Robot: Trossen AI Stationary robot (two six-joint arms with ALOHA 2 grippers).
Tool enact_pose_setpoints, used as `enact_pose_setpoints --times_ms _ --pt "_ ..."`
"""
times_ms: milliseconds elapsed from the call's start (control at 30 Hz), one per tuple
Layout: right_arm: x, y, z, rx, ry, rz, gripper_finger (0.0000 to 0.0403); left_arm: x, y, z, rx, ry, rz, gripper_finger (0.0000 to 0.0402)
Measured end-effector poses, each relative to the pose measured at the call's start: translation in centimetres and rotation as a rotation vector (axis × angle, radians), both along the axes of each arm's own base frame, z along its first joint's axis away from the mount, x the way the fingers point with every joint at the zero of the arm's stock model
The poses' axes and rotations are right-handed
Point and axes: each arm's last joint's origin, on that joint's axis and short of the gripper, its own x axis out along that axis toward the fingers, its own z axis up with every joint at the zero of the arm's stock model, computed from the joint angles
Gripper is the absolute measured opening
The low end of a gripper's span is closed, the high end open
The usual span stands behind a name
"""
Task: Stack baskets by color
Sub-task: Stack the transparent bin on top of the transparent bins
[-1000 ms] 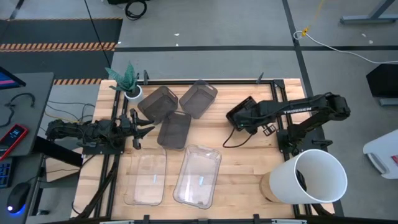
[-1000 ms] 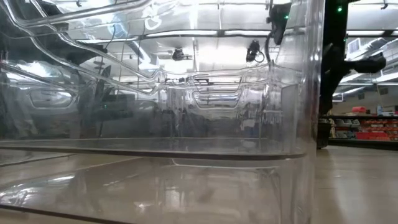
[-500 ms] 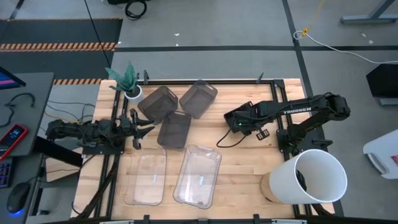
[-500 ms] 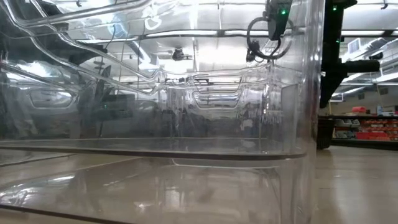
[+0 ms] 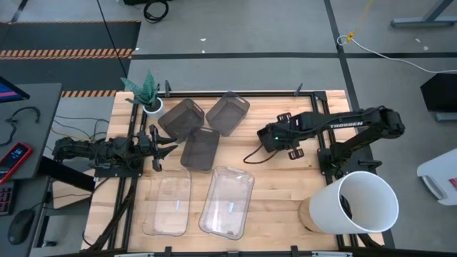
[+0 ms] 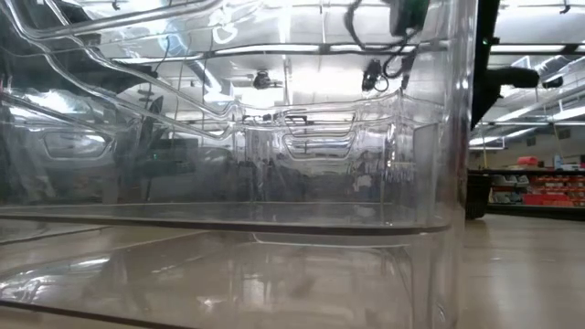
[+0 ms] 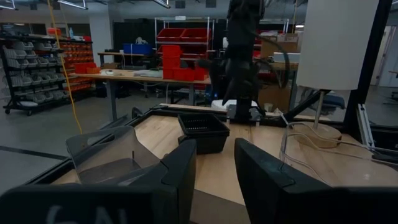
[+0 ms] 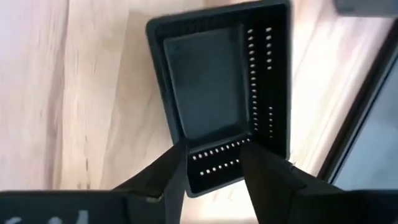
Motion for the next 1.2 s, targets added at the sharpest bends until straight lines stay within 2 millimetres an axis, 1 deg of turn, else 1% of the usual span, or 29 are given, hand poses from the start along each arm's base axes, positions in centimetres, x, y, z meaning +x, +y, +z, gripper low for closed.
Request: enact_pose_setpoints --times_ms 300,433,533,767,833,933,1000,1067,1133,1200 --pt "-0.5 0.1 1.2 0.041 -0.125 -0.162 0.0197 0.0 0.0 0.0 0.000 0.000 0.000 0.0117" --pt "-0.7 0.4 1.4 0.084 -0.141 -0.164 0.0220 0.0 0.0 0.1 -0.002 -0.012 0.000 0.0117" --pt "-0.7 0.4 1.4 0.088 -0.146 -0.179 0.0236 -0.1 0.0 0.4 -0.006 -0.047 0.000 0.0117" --pt "-0.6 0.4 1.4 0.092 -0.155 -0.186 0.0271 0.0 0.0 0.4 -0.006 -0.040 0.000 0.0117" --pt "-0.3 0.4 1.5 0.117 -0.193 -0.223 0.0275 0.0 0.0 0.4 -0.005 -0.040 0.000 0.0117" --pt "0.3 0.5 1.6 0.188 -0.301 -0.388 0.0275 0.0 0.0 0.4 -0.019 -0.044 -0.002 0.0117" --pt "0.6 0.5 1.7 0.228 -0.367 -0.504 0.0272 0.0 0.0 0.4 -0.091 -0.061 -0.011 0.0117" --pt "0.9 0.5 1.8 0.247 -0.415 -0.582 0.0267 0.0 0.0 0.4 -0.183 -0.083 -0.022 0.0117" --pt "1.2 0.9 1.9 0.251 -0.462 -0.597 0.0263 -0.1 0.0 0.4 -0.238 -0.097 -0.027 0.0117" --pt "1.7 1.6 1.7 0.263 -0.543 -0.548 0.0258 -0.1 0.1 0.4 -0.242 -0.101 0.002 0.0117"
